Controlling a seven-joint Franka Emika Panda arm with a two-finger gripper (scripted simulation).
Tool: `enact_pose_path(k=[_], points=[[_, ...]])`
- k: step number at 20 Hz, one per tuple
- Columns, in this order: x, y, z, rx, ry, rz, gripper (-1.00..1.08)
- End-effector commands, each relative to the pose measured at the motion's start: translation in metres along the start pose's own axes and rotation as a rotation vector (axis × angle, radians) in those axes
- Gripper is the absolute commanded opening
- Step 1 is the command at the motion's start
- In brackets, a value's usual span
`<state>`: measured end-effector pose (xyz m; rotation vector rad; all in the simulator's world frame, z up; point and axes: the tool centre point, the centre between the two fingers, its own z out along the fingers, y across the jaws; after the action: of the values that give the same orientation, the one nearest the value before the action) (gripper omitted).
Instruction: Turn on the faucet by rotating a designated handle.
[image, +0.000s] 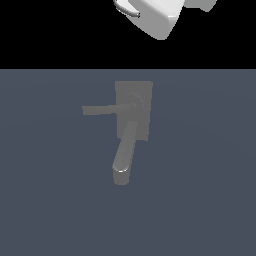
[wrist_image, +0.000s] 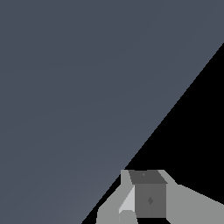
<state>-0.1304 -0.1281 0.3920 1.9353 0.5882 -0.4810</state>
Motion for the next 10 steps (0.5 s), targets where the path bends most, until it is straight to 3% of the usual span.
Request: enact_pose_path(k=[1,10], points=[[0.011,0.003,0.001,-0.067,-0.008,-0.044,-1.0],[0.048,0.008,-0.002,-0.265,-0.022,-0.181,-1.0]])
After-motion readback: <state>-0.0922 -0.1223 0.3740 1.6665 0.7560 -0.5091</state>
